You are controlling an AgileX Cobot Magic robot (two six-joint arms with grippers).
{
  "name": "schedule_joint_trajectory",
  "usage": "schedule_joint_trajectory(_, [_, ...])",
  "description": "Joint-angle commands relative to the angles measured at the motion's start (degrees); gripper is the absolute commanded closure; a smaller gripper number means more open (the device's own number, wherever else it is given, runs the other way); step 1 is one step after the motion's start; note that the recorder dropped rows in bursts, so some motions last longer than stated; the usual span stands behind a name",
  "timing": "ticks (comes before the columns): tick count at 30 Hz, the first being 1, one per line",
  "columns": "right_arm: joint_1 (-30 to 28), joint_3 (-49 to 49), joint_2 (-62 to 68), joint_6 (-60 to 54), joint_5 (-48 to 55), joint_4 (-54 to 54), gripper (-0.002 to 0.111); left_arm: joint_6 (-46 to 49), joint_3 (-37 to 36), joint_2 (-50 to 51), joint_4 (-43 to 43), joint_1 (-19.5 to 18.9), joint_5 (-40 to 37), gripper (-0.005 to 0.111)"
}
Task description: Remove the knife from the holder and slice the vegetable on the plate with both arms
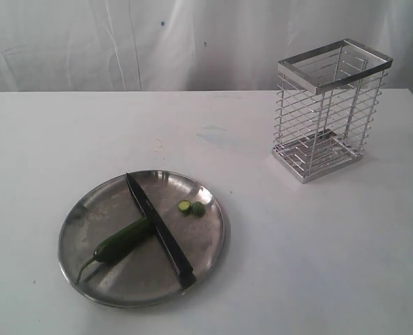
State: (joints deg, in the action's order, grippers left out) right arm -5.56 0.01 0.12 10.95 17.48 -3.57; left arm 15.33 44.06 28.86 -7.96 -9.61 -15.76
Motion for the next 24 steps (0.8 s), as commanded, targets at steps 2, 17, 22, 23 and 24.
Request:
schedule_joint_trajectory(2, [-0.2,0.0,-0.1,0.2,-0.9,-0.2,0.108,-0.1,-0.3,-6.3,-0.5,-5.1,-0.4,0.107])
schedule_joint_trajectory(17, [-0.2,0.0,-0.1,0.2,-0.9,0.2,0.108,-12.0,-4.0,-24.2,-24.0,-4.9,-8.7,0.107])
schedule_joint_trajectory(22, [-0.2,0.0,-0.1,0.2,-0.9,0.4,0.108,-12.9,-5.6,-28.9,-25.8,-3.8,-14.7,0.107])
schedule_joint_trajectory(23, [-0.2,0.0,-0.1,0.2,-0.9,0.4,0.108,-11.8,-5.6,-28.9,-25.3,-3.8,-14.9,0.107])
schedule_joint_trajectory(24, [-0.2,0.0,-0.1,0.2,-0.9,0.4,0.108,-10.0,-5.8,-28.9,-23.3,-3.8,-14.9,0.107])
